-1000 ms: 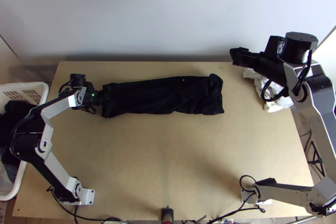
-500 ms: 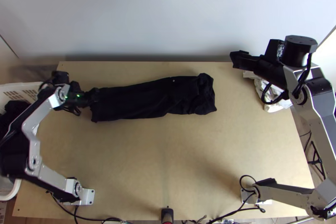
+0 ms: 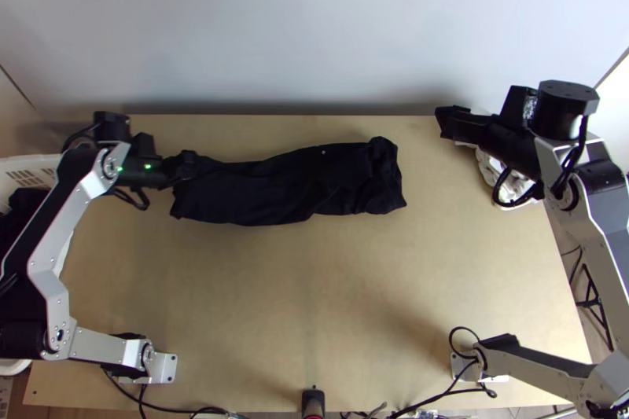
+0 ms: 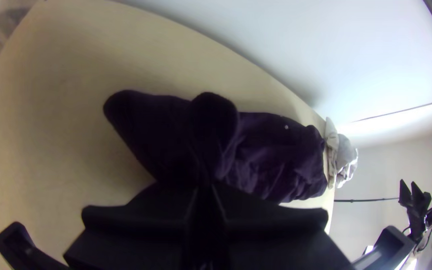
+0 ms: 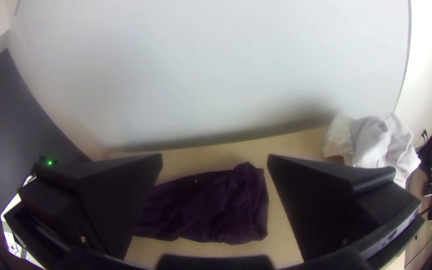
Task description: Fold the t-shirt
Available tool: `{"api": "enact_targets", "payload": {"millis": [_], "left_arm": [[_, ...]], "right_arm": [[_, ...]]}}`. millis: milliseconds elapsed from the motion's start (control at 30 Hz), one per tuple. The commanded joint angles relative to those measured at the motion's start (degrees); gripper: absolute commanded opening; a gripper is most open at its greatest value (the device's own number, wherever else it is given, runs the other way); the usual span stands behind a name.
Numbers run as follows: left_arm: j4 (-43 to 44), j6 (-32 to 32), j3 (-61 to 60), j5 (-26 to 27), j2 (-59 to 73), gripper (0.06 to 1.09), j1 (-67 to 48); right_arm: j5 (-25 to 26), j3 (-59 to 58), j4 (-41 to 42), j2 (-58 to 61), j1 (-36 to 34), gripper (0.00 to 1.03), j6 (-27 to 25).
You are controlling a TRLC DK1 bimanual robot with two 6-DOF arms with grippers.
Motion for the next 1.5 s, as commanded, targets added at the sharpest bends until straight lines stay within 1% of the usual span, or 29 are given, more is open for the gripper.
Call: {"api": "enact_targets", "payload": {"millis": [0,200,533,800,1200,1467], "left_arm": [[-2.2,-2.7,6.7,-1.4,3.2,0.09,-7.4],[-2.2,-3.1,10.1,-4.2,6.4,0.09,-14.4],[-2.0,-4.8,15.8,-6.0,13.9,0.09,-20.7],[-1.7,-7.4,23.6,-7.2,20.5,0.09,-24.6],[-1.9,-11.5,37.9,-7.5,30.8,0.09,-30.0],[-2.1,-15.5,46.2,-8.2,36.1,0.09,-33.7]], "right_arm": [[0.0,-3.6,1.2,-2.5,-0.3,0.97,0.1],[-0.1,-8.3,3.1,-4.9,-0.3,0.97,0.3],[-0.1,-13.6,3.8,-8.8,-1.4,0.97,0.3],[-0.2,-18.0,5.2,-11.5,-2.6,0.97,0.8],[-1.0,-25.2,5.7,-17.2,-5.3,0.98,1.9],[-1.3,-28.5,5.7,-20.2,-5.9,0.97,2.3]]}}
